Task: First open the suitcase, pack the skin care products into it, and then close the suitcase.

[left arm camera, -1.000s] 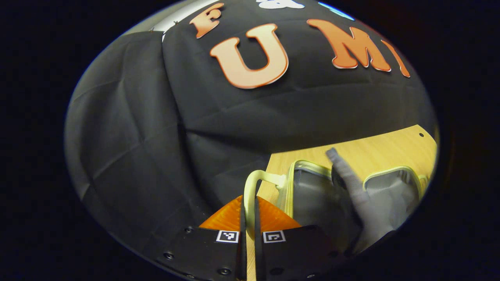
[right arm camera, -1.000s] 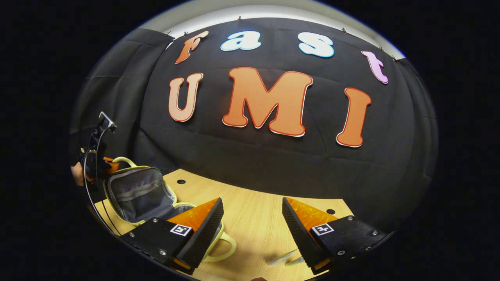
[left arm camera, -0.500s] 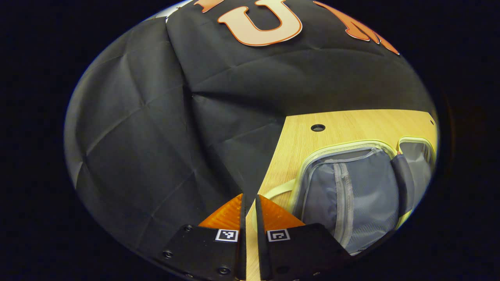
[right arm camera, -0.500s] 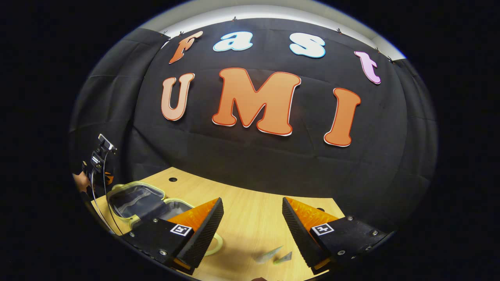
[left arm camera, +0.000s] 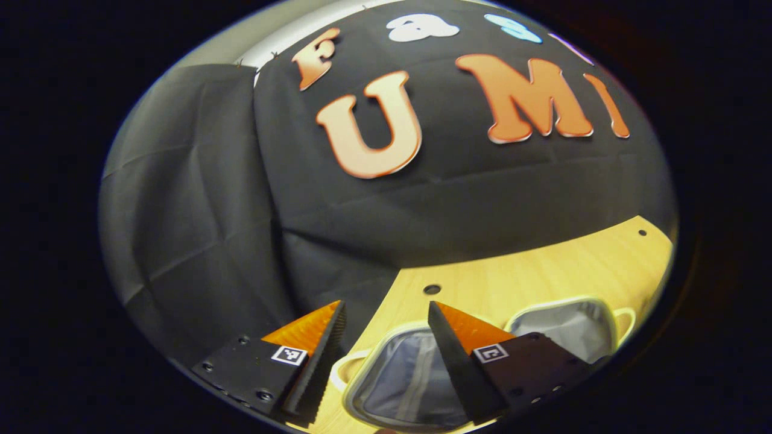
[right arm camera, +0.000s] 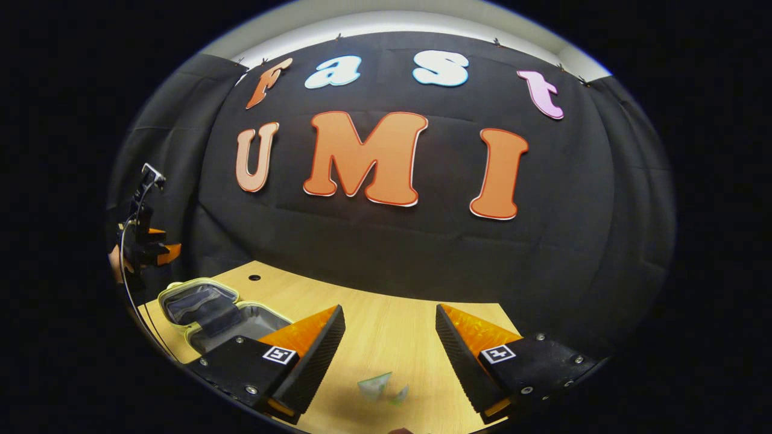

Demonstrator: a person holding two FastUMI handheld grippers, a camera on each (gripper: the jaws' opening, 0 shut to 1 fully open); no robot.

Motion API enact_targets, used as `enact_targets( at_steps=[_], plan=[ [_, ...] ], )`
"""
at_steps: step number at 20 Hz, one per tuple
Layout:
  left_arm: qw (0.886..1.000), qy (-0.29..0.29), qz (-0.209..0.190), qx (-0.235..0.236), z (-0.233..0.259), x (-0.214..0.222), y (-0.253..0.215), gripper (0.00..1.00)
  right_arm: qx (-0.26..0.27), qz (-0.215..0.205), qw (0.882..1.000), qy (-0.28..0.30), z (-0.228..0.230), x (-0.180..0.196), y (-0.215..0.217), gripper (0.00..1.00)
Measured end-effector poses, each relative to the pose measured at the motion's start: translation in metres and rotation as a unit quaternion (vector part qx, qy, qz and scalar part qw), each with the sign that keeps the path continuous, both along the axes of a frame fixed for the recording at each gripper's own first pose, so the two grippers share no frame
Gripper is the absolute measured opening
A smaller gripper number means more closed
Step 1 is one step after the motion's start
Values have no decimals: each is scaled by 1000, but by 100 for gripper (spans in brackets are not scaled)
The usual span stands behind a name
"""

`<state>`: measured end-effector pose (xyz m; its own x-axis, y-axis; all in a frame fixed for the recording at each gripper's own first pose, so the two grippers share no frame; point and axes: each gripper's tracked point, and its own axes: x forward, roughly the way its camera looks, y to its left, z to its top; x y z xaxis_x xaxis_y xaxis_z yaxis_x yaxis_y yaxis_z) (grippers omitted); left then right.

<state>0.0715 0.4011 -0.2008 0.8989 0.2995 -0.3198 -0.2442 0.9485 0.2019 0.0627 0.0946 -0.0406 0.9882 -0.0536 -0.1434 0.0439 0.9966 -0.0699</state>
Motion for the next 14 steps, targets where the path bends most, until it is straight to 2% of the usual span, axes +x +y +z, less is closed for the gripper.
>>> enact_targets(
  at_steps=[3,4,8,9,11,13,14],
  plan=[
    [999,-44,-23,-13,41,4,-55,92,-12,-7,1000,-6,-4,-8,-25,95],
    [997,-56,-35,-25,53,5,-76,98,-14,-8,1000,-7,-5,-11,-32,95],
    [993,-85,-70,-40,82,3,-154,97,12,-10,1000,4,-22,-21,-53,95],
    [992,-88,-82,-41,82,0,-175,100,18,-9,1000,8,-28,-23,-57,96],
    [990,-82,-108,-49,74,-6,-220,97,22,-3,1000,16,-40,-27,-64,96],
    [986,-72,-135,-62,58,-16,-265,100,23,7,999,23,-54,-29,-69,96],
    [985,-66,-147,-68,51,-20,-288,97,25,13,999,24,-60,-29,-71,96]
  ],
)
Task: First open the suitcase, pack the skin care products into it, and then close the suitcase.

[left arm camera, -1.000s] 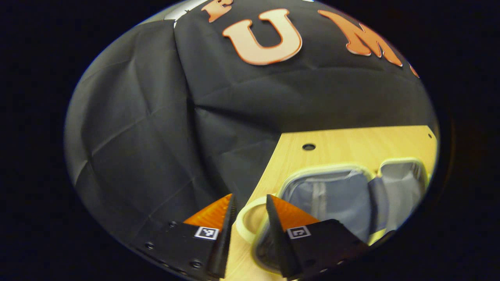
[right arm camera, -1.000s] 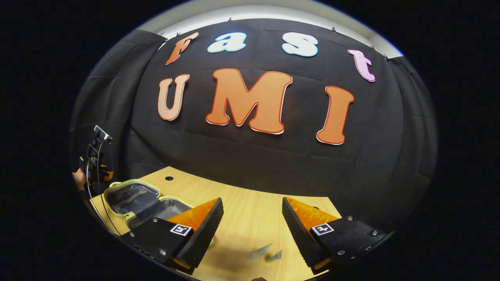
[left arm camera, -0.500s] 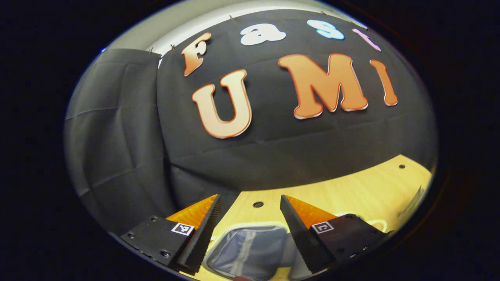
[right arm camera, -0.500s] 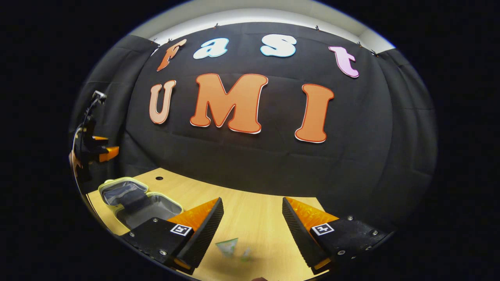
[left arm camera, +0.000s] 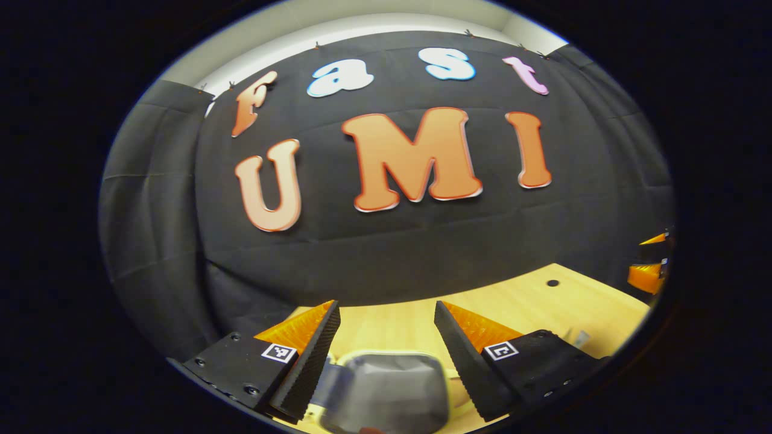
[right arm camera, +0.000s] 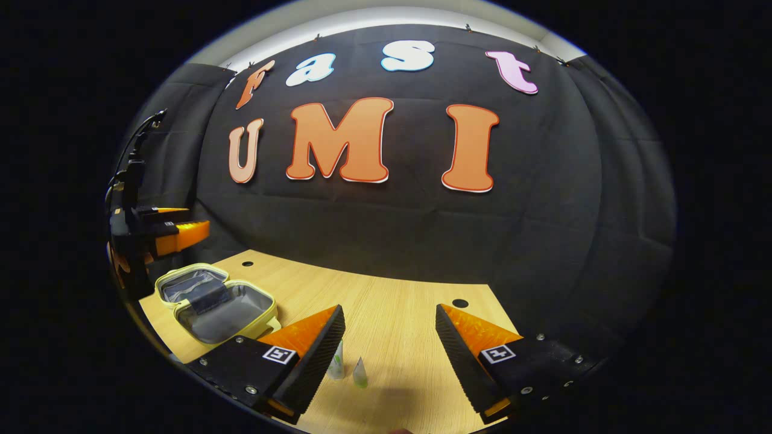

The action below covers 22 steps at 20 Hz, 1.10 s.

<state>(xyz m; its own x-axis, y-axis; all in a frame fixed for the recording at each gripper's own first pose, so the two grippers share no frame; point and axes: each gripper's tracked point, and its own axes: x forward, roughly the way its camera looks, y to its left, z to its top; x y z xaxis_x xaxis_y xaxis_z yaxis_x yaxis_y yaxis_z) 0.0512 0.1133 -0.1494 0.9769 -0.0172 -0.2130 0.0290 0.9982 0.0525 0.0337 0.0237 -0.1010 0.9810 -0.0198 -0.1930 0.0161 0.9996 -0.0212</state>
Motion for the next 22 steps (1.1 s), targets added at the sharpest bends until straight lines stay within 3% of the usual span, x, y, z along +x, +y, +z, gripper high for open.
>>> enact_targets(
  at_steps=[1,5,11,17,22],
  plan=[
    [1000,5,-16,-7,-10,-5,-23,100,3,4,1000,5,-8,0,-2,95],
    [995,31,-86,-29,-46,-21,-110,97,13,10,1000,24,-33,-5,-5,96],
    [984,73,-158,-36,-123,-32,-196,97,11,26,998,51,-69,-16,-7,96],
    [973,134,-182,-51,-203,-24,-238,98,2,31,997,71,-107,-15,-12,96],
    [961,175,-197,-83,-236,-11,-258,88,18,43,994,101,-139,-16,-11,96]
  ],
)
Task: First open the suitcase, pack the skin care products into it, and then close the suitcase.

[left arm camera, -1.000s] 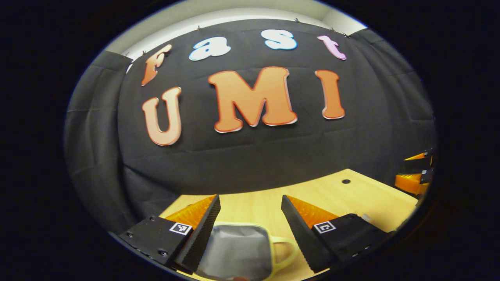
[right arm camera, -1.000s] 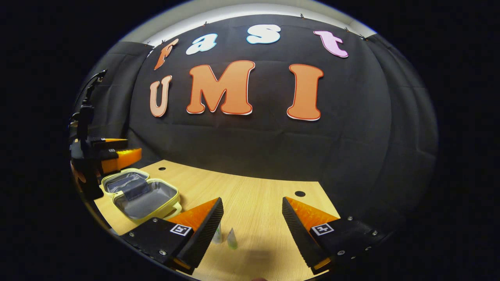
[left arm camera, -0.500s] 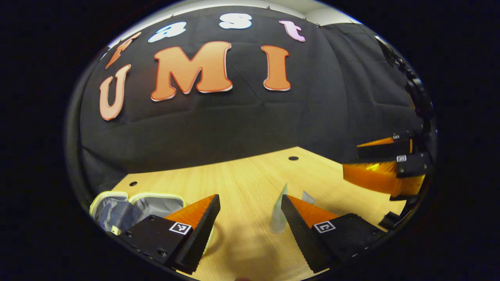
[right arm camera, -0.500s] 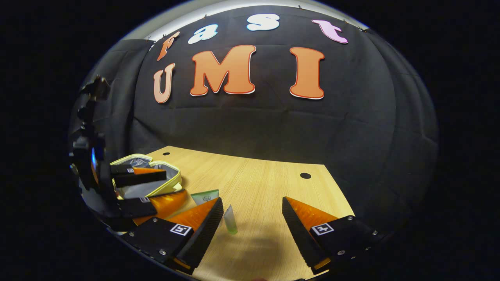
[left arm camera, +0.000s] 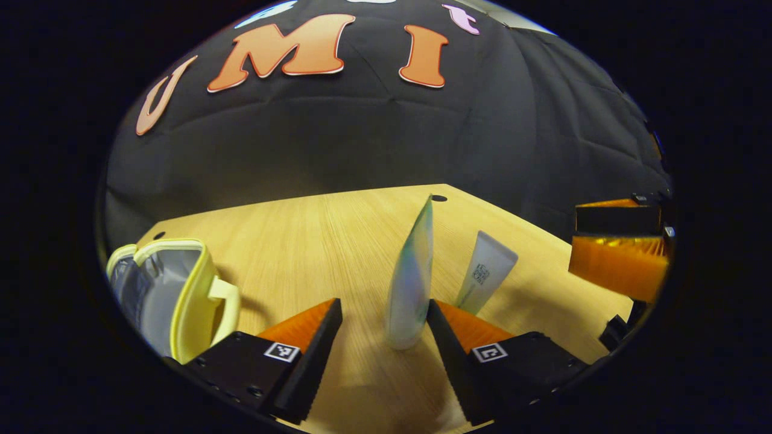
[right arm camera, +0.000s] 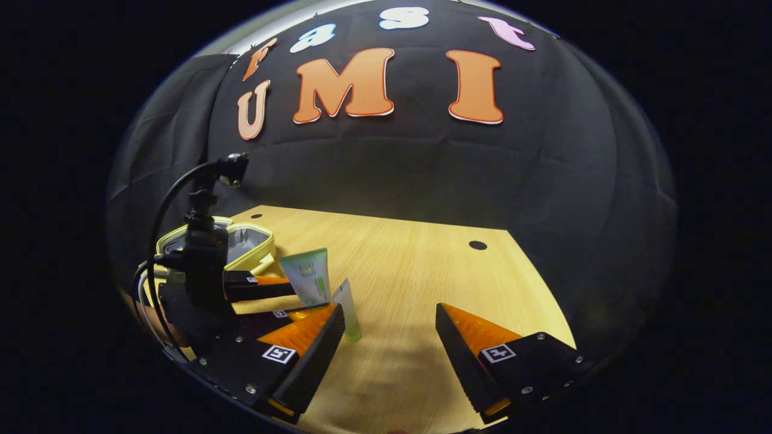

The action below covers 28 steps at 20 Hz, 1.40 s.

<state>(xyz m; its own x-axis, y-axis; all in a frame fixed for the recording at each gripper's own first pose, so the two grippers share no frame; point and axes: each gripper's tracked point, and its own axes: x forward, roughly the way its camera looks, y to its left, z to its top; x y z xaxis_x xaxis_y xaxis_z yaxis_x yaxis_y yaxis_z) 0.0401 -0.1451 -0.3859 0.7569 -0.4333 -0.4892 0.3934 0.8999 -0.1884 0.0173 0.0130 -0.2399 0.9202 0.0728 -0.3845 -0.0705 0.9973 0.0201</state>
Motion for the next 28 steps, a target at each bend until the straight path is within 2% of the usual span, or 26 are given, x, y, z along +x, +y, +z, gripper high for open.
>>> enact_targets(
  at_steps=[1,2,5,9,10,17,19,20,21,23,24,28],
  plan=[
    [1000,0,-7,-3,-3,4,-5,78,-1,5,1000,5,-7,1,1,96],
    [1000,-2,-8,-6,-3,7,-8,73,-2,11,1000,11,-13,2,3,96],
    [1000,-5,-9,-4,-3,15,-9,46,-3,26,999,38,-39,8,8,96],
    [1000,-20,11,-6,20,26,7,39,10,54,997,51,-53,20,22,96],
    [1000,-27,14,1,28,29,12,41,14,61,997,53,-55,24,27,96],
    [998,-47,46,19,79,31,59,41,42,101,992,61,-71,47,61,94],
    [997,-44,59,31,85,25,77,41,55,99,991,73,-78,52,67,81],
    [996,-41,63,40,88,23,86,41,57,98,990,80,-82,53,70,63],
    [996,-39,69,50,87,22,95,41,57,97,990,80,-82,55,70,62],
    [994,-36,79,61,93,21,114,41,53,85,992,70,-79,62,67,45],
    [994,-38,85,65,98,21,124,41,59,88,992,74,-72,59,68,33],
    [990,-45,108,84,119,16,157,41,63,96,991,72,-48,50,72,31]
  ],
)
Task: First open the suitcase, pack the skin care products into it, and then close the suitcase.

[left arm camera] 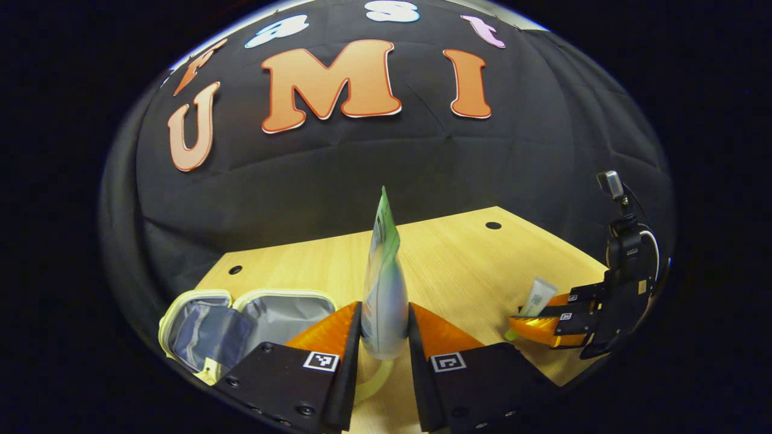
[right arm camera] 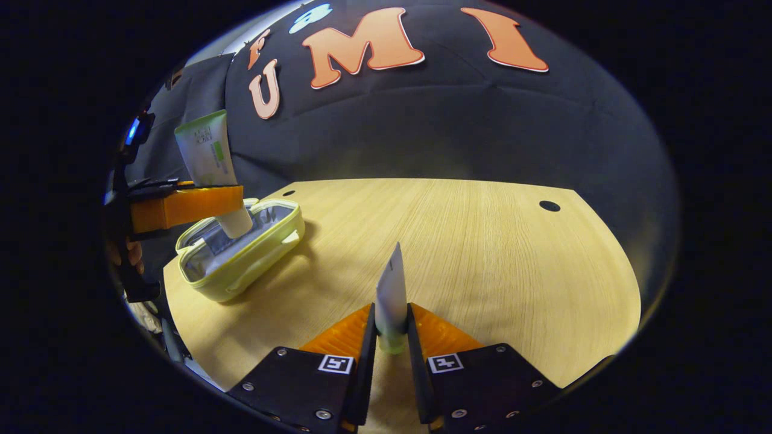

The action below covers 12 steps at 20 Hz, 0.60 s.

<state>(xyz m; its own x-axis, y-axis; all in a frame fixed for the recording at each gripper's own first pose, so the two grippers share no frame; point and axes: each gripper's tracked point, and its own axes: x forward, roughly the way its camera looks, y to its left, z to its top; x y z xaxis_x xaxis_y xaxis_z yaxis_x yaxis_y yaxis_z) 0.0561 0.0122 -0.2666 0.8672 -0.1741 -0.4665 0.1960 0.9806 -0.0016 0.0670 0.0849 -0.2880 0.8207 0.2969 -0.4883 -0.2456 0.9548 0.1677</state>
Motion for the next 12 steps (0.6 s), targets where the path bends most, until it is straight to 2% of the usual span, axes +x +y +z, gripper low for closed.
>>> enact_targets(
  at_steps=[8,12],
  plan=[
    [998,-3,54,-16,32,-17,51,42,-3,46,998,-36,74,-24,36,31],
    [997,2,78,-12,39,-28,99,41,-15,66,996,-56,109,-31,55,31]
  ],
)
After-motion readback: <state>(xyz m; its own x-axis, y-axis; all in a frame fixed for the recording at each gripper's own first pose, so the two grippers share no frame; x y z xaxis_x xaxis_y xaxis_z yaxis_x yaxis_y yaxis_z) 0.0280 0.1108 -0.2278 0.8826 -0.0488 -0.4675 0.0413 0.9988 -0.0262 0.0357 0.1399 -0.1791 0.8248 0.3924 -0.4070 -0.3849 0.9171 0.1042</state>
